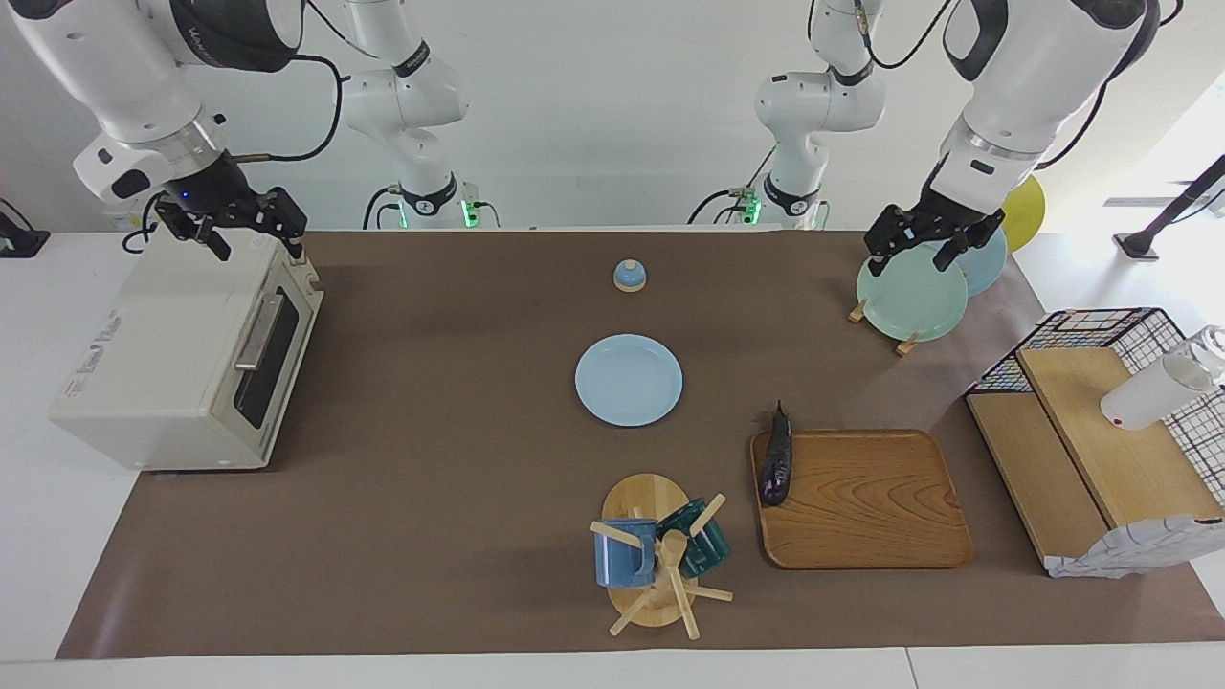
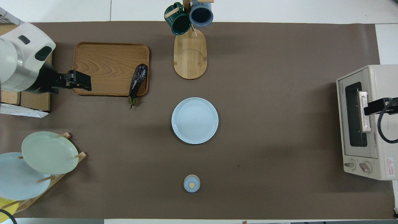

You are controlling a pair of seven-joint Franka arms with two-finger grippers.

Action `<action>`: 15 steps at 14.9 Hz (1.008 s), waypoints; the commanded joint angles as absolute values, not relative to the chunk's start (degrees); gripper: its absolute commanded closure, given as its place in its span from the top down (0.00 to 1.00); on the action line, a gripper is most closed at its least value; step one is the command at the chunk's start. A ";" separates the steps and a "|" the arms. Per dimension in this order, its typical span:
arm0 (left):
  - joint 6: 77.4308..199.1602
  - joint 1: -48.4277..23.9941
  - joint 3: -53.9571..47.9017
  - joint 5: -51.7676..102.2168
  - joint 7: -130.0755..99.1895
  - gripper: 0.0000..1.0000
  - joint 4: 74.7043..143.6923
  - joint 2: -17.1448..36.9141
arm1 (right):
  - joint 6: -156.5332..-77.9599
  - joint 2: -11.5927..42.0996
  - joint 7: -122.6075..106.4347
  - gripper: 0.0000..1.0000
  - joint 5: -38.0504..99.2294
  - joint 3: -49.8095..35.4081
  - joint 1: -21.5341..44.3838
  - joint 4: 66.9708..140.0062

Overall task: Put eggplant into oven
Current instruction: 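Move the left gripper over the eggplant on the wooden tray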

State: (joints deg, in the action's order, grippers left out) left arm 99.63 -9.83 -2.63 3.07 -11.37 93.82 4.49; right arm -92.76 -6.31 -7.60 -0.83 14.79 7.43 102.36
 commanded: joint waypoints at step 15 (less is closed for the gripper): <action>126.29 -16.35 -2.29 4.04 -2.99 1.00 94.04 28.82 | -105.55 -6.33 -1.50 0.00 -9.50 14.50 6.15 112.68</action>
State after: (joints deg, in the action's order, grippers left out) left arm 125.29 -16.39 -2.69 3.23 -4.90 94.26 28.43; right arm -103.20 -7.29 -2.66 -9.32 14.89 7.06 112.04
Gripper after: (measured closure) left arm 0.000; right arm 0.991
